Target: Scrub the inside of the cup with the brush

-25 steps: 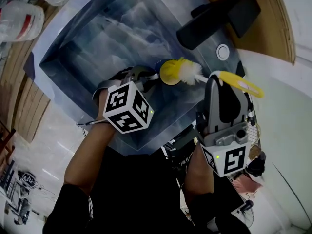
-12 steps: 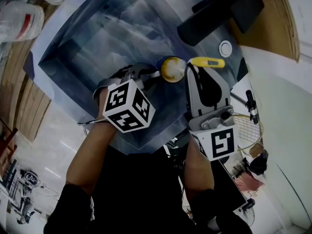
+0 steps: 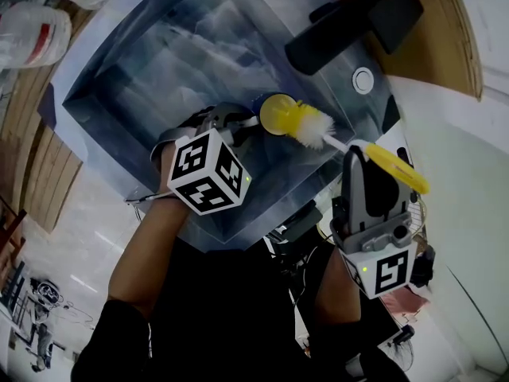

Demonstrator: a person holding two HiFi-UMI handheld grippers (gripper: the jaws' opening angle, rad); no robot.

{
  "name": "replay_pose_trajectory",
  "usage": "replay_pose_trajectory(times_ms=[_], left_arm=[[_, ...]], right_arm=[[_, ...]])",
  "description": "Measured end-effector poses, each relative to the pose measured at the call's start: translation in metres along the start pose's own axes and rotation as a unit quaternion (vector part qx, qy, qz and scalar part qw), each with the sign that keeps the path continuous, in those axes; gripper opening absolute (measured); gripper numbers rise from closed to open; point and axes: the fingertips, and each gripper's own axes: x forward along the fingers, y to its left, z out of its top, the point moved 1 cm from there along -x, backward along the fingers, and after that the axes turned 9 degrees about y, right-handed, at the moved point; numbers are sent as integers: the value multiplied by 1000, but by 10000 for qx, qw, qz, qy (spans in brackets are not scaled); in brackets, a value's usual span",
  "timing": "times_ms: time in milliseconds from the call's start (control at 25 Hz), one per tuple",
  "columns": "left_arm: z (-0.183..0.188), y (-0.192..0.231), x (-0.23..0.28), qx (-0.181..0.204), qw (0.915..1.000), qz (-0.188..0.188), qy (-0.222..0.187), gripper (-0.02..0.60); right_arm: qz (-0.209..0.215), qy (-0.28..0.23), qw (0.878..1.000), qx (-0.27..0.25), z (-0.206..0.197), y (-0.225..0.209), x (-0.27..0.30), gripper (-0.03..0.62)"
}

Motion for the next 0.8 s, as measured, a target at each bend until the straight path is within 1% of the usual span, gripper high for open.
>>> replay_pose_trajectory(times_ms=[120, 280, 400, 480, 560, 640, 800], left_arm=[[0, 1, 0, 0, 10000, 1, 0, 81], [1, 2, 0, -2, 10000, 18, -6, 81], [1, 2, 0, 0, 10000, 34, -13, 81], [0, 2, 0, -13, 10000, 45, -9, 81], [0, 2, 0, -35, 10000, 55, -12, 81], [0, 1, 1, -50, 10000, 48, -22, 81], [1, 1, 0, -94, 10000, 16, -30, 81]], right_arm=[[108, 153, 9997, 135, -20, 7, 10, 46], [262, 478, 9981, 291, -52, 19, 30, 44], [298, 488, 9980, 276, -54, 30, 38, 44], [337, 478, 9978, 327, -55, 29, 38, 44], [393, 496, 9973, 366, -54, 24, 35, 44], [429, 442, 9976, 324, -44, 22, 26, 44], [416, 72, 9991, -26, 0, 30, -1, 44]])
